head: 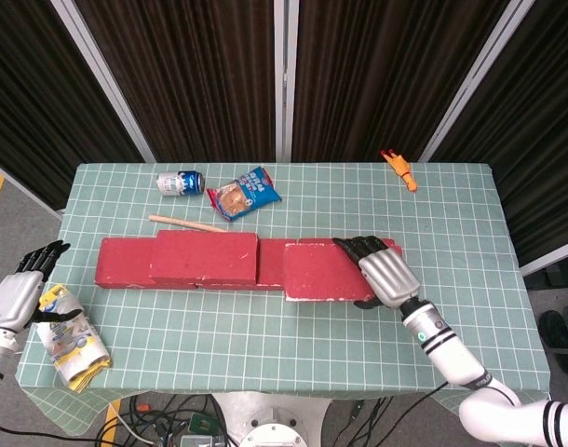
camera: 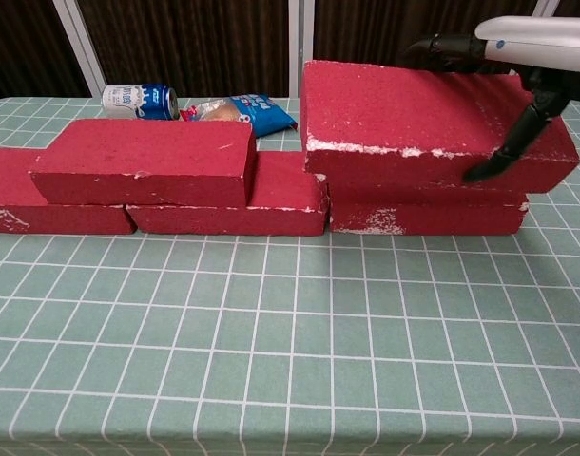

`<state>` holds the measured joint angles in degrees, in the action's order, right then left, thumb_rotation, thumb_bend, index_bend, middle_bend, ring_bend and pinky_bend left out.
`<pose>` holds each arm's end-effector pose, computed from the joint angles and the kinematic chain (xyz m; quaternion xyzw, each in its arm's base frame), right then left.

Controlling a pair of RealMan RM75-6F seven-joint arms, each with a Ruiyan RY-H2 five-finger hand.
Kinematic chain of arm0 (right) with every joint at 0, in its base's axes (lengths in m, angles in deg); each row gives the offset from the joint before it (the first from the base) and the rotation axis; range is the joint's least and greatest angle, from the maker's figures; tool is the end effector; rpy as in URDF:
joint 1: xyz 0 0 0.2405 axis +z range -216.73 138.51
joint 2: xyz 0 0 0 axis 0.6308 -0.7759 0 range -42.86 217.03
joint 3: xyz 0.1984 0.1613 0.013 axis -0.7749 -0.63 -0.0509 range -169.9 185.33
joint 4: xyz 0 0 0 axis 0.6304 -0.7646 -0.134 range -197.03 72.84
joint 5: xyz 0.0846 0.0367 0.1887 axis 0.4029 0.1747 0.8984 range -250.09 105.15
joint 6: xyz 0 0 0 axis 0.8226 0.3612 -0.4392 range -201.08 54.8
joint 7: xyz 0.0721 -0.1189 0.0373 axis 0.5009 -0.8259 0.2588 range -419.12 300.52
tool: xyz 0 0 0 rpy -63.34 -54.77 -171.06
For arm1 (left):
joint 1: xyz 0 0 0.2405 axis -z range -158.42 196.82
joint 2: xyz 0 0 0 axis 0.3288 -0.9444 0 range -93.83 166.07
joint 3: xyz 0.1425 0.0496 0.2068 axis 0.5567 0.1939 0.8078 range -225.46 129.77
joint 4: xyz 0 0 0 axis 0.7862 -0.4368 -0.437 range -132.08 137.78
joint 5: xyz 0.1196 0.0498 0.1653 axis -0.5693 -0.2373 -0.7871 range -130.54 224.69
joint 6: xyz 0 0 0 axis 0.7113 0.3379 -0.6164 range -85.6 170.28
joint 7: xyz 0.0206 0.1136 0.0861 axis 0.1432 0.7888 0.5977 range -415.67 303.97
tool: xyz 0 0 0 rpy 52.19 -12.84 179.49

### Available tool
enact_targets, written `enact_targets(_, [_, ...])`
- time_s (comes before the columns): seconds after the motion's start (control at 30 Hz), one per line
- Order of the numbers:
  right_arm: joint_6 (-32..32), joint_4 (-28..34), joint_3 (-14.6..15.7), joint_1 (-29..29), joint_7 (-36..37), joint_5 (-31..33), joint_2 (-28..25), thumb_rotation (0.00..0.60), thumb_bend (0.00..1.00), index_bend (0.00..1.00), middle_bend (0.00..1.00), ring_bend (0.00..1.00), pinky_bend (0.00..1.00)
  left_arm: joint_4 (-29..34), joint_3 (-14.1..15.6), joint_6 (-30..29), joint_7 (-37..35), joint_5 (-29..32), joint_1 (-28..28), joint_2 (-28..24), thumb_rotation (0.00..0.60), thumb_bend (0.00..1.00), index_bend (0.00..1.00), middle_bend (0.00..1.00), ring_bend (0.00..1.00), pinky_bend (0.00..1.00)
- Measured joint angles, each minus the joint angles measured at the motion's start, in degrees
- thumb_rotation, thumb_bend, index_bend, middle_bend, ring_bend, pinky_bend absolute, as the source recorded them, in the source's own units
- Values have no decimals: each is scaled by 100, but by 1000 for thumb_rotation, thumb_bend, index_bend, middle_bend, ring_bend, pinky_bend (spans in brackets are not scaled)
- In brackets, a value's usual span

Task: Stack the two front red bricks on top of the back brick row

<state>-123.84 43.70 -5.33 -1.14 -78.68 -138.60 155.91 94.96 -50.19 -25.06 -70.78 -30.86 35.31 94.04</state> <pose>-0.1341 -0.3170 0.0661 0.7609 -0.3725 0.3699 0.3813 -0.3169 0.2381 0.1651 -0.5962 -0.4971 -0.3675 0.5122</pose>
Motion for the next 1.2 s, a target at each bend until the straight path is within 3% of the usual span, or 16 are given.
enact_targets(0.2, [737,-871,-218,823,-106,1003,134,600,41,19,340,121,151,-126,-27,157,-150,14,53,29,600,71,42,0,0,0])
enact_targets(0.47, [1184,-1638,-105,1367,-94,1588,671,600,40,19,340,121,151,-328,-16,296,-395,-69,101,66,600,71,42,0,0,0])
enact_targets(1.2, [1457,-1866,250,1992,158,2009,951,600,42,19,340,121,151,-577,35,316,-727,-258,79,200,600,70,42,0,0,0])
